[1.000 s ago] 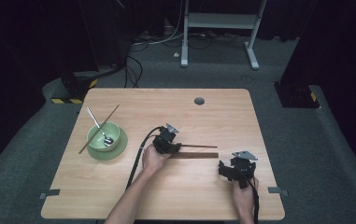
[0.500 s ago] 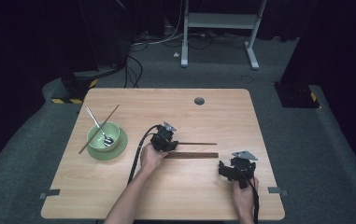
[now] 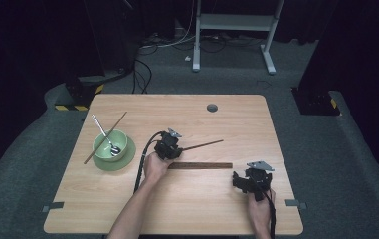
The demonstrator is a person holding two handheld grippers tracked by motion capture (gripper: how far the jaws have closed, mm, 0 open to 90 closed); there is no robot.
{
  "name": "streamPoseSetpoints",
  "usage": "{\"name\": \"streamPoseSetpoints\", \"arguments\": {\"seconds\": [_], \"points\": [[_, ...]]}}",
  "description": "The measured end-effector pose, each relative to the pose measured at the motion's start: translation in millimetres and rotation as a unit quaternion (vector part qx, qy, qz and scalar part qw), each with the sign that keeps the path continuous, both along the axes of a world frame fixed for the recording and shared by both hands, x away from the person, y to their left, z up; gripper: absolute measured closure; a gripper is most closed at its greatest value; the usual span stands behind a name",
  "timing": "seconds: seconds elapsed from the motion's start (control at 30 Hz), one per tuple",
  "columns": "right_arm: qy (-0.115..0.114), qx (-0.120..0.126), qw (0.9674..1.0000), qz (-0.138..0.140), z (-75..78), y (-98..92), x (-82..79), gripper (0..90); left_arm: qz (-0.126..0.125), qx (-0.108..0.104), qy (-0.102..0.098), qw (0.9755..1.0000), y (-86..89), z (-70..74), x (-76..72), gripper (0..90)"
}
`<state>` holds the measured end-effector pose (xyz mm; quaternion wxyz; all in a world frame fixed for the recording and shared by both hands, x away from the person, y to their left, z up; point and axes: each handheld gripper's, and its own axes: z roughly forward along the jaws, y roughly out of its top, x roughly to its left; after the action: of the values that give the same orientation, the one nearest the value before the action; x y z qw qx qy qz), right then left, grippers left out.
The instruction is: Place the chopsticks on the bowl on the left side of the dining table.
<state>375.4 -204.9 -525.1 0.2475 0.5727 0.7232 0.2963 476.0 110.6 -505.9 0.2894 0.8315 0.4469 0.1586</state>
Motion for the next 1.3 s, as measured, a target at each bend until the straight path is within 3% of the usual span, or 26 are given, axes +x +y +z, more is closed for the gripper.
{"name": "streamPoseSetpoints", "arguments": {"seconds": [0.37, 1.3], "points": [[0.000, 0.000, 1.0000, 0.001, 0.0, 0.1, -0.2, 13.9, 0.002, -0.007, 0.001, 1.0000, 11.5, -0.6, 0.7, 78.7], [0.000, 0.000, 1.0000, 0.001, 0.0, 0.1, -0.2, 13.9, 0.028, 0.010, 0.005, 0.9995, 45.0, 0.9, -4.4, 83.3]]}}
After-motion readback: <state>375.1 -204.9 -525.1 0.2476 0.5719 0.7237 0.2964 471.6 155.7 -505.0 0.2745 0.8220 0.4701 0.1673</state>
